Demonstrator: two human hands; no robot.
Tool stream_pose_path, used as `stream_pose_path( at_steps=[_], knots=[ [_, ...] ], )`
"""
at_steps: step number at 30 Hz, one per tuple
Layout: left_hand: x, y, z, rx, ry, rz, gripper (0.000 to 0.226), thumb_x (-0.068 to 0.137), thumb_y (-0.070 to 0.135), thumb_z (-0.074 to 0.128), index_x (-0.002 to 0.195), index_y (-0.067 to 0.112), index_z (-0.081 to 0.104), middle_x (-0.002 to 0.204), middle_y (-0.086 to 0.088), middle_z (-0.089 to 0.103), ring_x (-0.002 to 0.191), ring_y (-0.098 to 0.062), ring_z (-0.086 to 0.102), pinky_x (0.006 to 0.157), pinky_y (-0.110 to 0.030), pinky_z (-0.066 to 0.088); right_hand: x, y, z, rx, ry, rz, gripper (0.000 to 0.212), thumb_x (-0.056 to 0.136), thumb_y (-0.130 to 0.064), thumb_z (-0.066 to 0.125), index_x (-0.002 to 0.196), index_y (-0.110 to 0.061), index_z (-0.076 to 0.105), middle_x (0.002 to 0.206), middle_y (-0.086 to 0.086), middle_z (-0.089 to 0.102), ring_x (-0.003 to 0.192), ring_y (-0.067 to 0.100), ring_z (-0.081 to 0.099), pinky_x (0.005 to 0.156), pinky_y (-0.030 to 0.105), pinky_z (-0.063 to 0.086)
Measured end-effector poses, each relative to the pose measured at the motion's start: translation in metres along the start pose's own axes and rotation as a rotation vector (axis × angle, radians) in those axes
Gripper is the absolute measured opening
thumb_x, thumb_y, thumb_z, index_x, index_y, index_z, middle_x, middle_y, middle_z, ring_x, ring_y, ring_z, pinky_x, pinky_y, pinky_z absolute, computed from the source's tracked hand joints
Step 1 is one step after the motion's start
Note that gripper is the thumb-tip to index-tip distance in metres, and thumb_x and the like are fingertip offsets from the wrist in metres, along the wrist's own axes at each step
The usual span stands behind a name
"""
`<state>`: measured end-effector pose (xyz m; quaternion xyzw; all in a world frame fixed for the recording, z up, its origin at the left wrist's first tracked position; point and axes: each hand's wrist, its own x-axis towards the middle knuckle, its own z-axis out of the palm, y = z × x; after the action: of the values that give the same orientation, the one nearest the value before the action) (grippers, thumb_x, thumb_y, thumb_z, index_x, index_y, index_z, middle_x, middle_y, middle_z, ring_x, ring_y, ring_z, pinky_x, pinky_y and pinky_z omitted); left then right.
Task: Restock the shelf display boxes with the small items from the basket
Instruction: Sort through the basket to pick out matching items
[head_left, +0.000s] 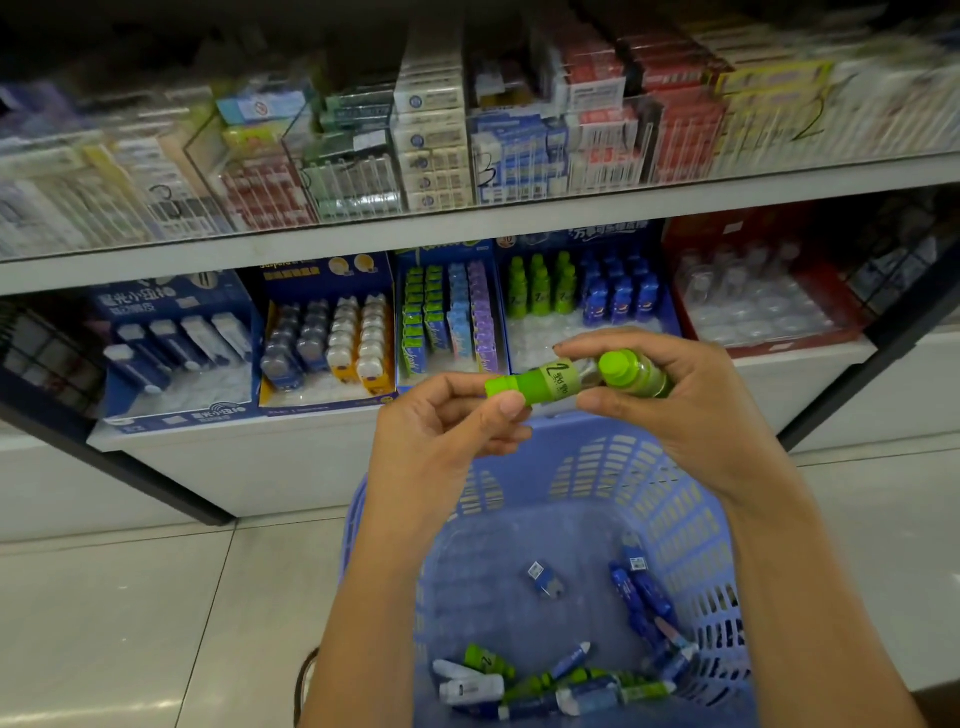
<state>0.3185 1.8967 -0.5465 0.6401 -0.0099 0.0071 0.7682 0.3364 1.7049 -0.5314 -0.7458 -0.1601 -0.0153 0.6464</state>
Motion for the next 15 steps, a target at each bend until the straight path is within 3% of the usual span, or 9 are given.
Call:
stream_pose_path(
  at_steps=[5,8,12,15],
  knots=[
    [0.001,-0.007,0.008,0.004,-0.027,0.048,0.033,0.062,0.017,0.078,0.092,0.021,0.065,0.090,-0.003,0.075,0.084,-0.015,0.072,0.071,-0.018,0.054,0.004,0.010,0.005,0.069,-0.028,-0.005,0.032,0.069,-0.020,0.073,0.100,-0.022,0.071,0.106,-0.008,0.071,0.102,0.005,0.065,0.087,0.015,0.050],
    [0.003,-0.007,0.009,0.042,-0.005,0.128,0.032,0.063,0.017,0.079,0.091,0.026,0.066,0.094,-0.001,0.075,0.089,-0.016,0.072,0.073,-0.019,0.055,0.007,0.018,0.009,0.260,0.042,0.048,0.028,0.072,-0.025,0.071,0.099,-0.024,0.071,0.100,-0.004,0.071,0.094,0.013,0.068,0.080,0.022,0.055],
    [0.004,-0.009,0.010,0.142,0.038,0.166,0.033,0.062,0.022,0.081,0.092,0.027,0.067,0.090,0.003,0.075,0.087,-0.014,0.072,0.073,-0.019,0.055,0.010,0.024,0.010,0.350,0.085,0.093,0.026,0.068,-0.034,0.074,0.092,-0.025,0.074,0.091,0.000,0.074,0.084,0.017,0.072,0.076,0.022,0.056],
    [0.006,-0.014,0.013,0.164,0.055,0.143,0.034,0.058,0.026,0.082,0.089,0.027,0.068,0.086,0.004,0.076,0.083,-0.013,0.073,0.072,-0.020,0.056,0.013,0.029,0.006,0.359,0.069,0.120,0.021,0.068,-0.030,0.073,0.088,-0.023,0.075,0.088,0.000,0.075,0.083,0.016,0.072,0.073,0.021,0.056]
  ],
)
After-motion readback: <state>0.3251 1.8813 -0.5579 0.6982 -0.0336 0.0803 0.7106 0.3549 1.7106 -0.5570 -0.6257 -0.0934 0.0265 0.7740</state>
